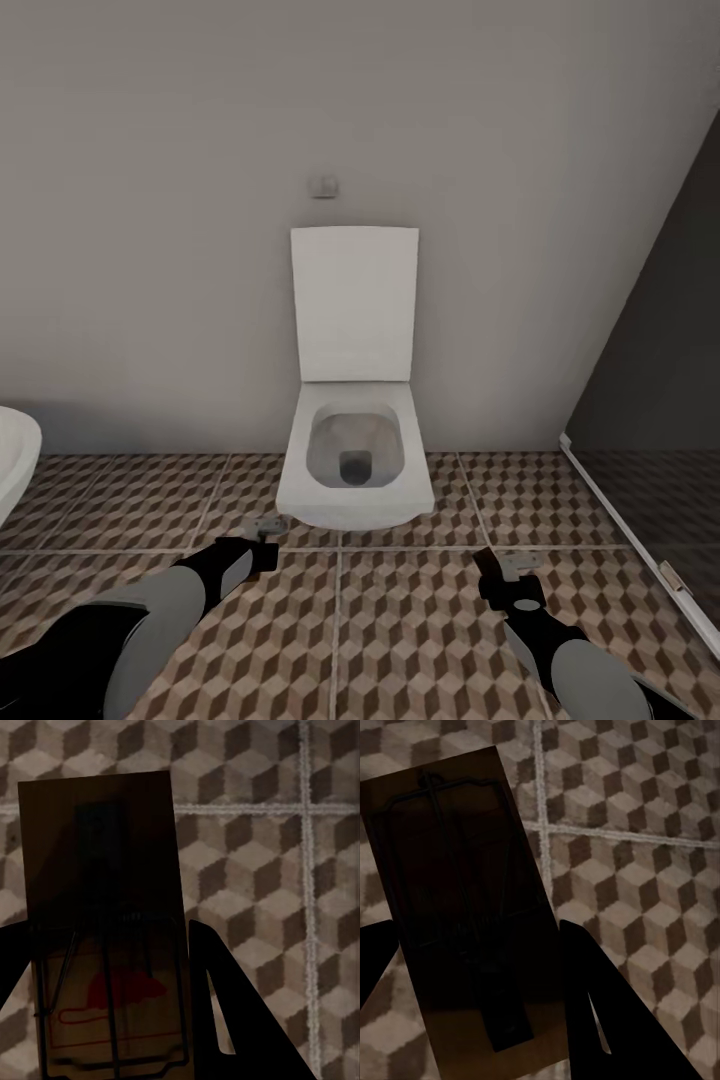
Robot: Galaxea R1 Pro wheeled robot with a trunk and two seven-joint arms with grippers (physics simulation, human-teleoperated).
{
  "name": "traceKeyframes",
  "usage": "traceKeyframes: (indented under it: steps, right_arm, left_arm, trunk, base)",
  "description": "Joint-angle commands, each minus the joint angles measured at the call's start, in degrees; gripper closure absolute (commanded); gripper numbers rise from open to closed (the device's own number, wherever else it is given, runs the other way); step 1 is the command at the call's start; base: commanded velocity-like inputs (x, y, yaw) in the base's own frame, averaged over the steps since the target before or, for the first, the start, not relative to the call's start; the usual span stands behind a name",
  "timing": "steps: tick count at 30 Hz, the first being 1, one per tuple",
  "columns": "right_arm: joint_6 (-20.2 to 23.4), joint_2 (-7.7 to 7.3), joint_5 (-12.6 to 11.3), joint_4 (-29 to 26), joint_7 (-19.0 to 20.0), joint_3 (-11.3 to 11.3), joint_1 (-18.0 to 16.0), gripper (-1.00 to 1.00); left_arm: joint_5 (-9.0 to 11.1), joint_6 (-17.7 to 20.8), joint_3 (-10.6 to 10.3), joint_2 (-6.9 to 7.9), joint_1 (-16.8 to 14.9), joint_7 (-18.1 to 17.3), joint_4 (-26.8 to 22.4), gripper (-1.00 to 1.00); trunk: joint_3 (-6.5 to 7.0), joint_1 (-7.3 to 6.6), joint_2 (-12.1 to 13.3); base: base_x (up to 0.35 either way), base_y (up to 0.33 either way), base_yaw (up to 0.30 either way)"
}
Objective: Take the four mousetraps from the cabinet in the bathroom and place them on the bathroom floor. Make sure all four end up on the same floor surface, and ensure that at least two of them are either under or directly next to the same bathroom sink.
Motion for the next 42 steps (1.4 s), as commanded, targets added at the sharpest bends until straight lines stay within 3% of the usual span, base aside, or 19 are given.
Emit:
traceKeyframes:
  steps: [1, 21, 42]
  right_arm:
    - [-0.26, -0.01, 0.58, 0.14, -0.50, -0.43, -0.06, 1.00]
    - [0.21, 0.14, 1.27, 0.05, -0.14, -0.25, -0.06, 1.00]
    - [0.20, 0.64, 0.44, 0.11, -0.57, -0.44, -0.06, 1.00]
  left_arm:
    - [0.29, 0.25, -0.41, -0.02, -0.02, 0.14, -0.04, 1.00]
    - [0.55, 0.25, -0.33, 0.04, -0.02, 0.14, 0.08, 1.00]
    - [0.50, 0.46, -0.32, 0.16, -0.02, -0.48, 0.10, 1.00]
  trunk:
    - [-0.05, -0.01, -0.02]
    - [-0.05, -0.01, -0.02]
    - [-0.05, -0.01, -0.02]
  base:
    - [0.000, -0.017, 0.000]
    - [0.000, -0.003, 0.000]
    - [0.000, 0.000, 0.000]
